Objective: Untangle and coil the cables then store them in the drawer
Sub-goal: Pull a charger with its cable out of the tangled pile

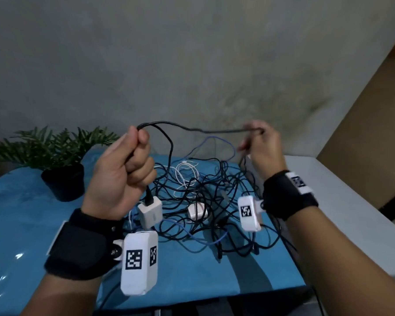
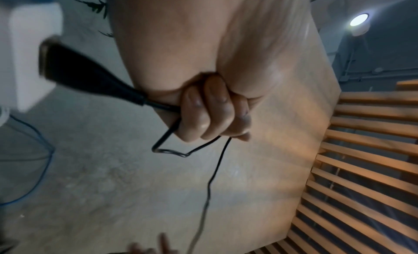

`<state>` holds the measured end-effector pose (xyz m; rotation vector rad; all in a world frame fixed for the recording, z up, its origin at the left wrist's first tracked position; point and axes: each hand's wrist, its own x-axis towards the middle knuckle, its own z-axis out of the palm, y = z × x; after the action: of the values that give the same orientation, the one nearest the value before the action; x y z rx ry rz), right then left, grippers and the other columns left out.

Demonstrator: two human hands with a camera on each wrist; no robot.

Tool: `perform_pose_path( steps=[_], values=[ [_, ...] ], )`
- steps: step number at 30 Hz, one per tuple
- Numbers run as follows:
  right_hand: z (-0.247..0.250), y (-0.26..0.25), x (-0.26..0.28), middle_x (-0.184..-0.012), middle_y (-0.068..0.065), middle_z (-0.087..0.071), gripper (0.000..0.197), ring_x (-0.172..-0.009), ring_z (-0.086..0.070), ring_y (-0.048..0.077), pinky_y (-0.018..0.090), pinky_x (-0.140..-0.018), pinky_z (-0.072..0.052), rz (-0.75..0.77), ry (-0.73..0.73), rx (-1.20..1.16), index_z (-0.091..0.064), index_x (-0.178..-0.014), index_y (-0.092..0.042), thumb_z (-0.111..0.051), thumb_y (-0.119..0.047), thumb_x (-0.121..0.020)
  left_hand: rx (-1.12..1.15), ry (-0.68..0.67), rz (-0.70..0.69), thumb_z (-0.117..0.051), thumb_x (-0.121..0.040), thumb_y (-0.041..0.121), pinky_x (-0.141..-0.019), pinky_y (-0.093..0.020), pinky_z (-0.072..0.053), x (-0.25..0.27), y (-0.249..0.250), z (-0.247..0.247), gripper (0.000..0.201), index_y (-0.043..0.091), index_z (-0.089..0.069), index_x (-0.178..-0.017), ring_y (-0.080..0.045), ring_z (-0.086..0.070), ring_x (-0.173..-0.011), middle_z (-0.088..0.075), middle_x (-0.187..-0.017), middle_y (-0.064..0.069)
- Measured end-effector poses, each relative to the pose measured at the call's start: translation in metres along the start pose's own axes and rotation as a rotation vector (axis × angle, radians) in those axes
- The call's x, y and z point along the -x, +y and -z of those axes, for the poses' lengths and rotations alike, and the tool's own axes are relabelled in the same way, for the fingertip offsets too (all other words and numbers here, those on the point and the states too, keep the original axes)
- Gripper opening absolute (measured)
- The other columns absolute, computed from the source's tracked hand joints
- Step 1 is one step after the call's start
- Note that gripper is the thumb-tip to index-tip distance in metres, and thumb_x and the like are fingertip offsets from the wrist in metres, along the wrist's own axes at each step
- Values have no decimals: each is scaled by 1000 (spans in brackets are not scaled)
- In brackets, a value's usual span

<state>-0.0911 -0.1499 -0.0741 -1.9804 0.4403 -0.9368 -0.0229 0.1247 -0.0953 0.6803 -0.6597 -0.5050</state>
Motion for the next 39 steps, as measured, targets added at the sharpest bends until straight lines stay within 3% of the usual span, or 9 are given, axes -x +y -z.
perform_pose_path(
  steps=[3,9,12,16,22,26,31,34,39],
  values=[
    [16,-45,-13,-61,-3,-47,31,-54,-49,9,23,-53,-44,173,197,-277,-61,-97,-18,-34,-23,-111,-8,32,33,-37,-104,34,-41,-24,-10,-6,-13,3,30,20,-55,-85,-9,-8,-42,-25,-50,10],
    [18,-60,-8,-75,0,-48,26,-71,-49,8,28,-70,-45,456,-52,-23,-62,-104,-27,-36,-30,-110,30,73,105,-37,-107,30,-42,-24,-14,-11,-33,5,29,17,-54,-88,-6,-19,-39,-31,-54,8],
    [44,-58,-20,-75,-3,-48,29,-62,-52,2,22,-64,-47,312,154,-119,-59,-110,-18,-33,-31,-109,-29,55,144,-37,-108,30,-41,-22,-17,-7,-38,3,29,15,-54,-89,-6,-18,-40,-28,-56,6],
    [72,-53,-29,-77,-5,-53,19,-74,-57,20,31,-64,-51,326,245,-136,-56,-108,-25,-41,-36,-107,-92,16,154,-36,-108,29,-40,-21,-16,-5,-49,-9,30,16,-50,-85,-6,-16,-42,-25,-56,7],
    [88,26,-29,-86,4,-66,43,-78,-59,23,31,-66,-41,-145,-205,723,-73,-107,-11,-52,-48,-102,174,61,134,-34,-108,33,-42,-23,-12,-14,-45,9,32,19,-52,-86,-8,-9,-44,-29,-53,9],
    [65,42,7,-70,11,-68,53,-60,-64,24,27,-54,-48,-413,-353,517,-69,-90,-7,-44,-51,-104,55,116,113,-36,-107,32,-41,-23,-12,-15,-52,9,29,18,-51,-87,-6,-13,-42,-28,-55,9],
    [30,41,43,-78,14,-72,13,-65,-71,27,28,-57,-46,-287,-490,189,-63,-94,-4,-58,-13,-102,-130,134,113,-38,-108,32,-43,-25,-13,-14,-64,1,30,16,-53,-88,-6,-18,-42,-29,-58,5],
    [30,15,47,-88,23,-61,14,-62,-69,16,22,-56,-51,-217,-328,-197,-60,-105,6,-48,12,-100,-186,131,108,-37,-109,31,-45,-27,-12,-11,-64,-3,30,15,-51,-88,-7,-18,-42,-30,-59,4],
    [68,-45,22,-93,11,-72,16,-84,-72,12,20,-76,-55,227,146,-190,-63,-111,-9,-48,-7,-106,-228,158,119,-37,-109,31,-44,-25,-13,-10,-57,-7,31,17,-51,-86,-7,-18,-43,-29,-59,4]
  ],
)
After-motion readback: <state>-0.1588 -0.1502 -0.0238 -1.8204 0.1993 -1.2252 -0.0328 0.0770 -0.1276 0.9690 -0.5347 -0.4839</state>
